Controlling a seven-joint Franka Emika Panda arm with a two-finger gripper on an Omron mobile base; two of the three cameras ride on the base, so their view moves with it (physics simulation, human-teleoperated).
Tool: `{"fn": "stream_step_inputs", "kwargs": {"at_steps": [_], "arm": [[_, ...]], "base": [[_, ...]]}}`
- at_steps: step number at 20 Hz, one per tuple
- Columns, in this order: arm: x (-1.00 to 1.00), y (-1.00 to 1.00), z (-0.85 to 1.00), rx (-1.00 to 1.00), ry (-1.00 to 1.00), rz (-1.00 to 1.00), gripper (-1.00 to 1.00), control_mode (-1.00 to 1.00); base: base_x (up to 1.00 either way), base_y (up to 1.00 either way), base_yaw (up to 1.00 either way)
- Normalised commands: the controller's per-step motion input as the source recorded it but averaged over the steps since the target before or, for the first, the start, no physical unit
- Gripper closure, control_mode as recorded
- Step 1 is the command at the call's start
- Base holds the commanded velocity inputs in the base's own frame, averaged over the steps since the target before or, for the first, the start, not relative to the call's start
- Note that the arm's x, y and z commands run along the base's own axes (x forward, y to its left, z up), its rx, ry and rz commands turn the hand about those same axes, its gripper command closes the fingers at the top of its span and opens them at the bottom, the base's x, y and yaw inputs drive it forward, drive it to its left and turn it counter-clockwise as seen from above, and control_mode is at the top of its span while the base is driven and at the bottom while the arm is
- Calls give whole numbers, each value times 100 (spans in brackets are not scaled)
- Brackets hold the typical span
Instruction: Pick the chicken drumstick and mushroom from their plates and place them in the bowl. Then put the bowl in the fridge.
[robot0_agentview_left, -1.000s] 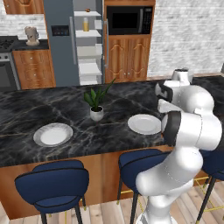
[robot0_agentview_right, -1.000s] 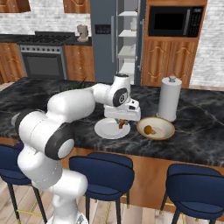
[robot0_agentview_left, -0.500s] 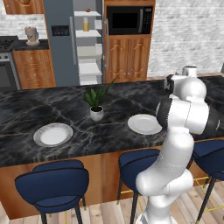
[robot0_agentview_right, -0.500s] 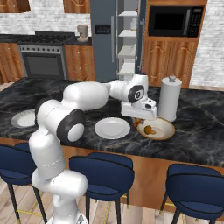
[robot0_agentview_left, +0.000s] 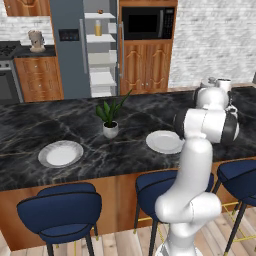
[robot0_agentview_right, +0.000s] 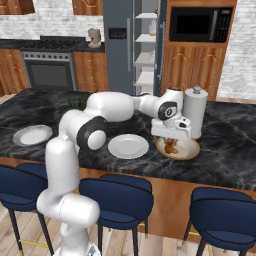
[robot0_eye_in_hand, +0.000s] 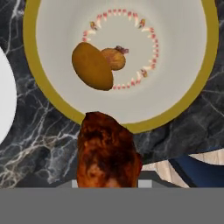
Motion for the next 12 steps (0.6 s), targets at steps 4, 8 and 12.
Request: {"fn": "stream_step_inputs", "kwargs": {"at_steps": [4, 8, 12], "arm": [[47, -21, -15, 0, -1, 0, 100, -100], [38, -18, -16, 0, -1, 0, 100, -100], [34, -10, -27, 0, -1, 0, 100, -100]], "base": [[0, 0, 0], [0, 0, 0], [0, 0, 0]]}}
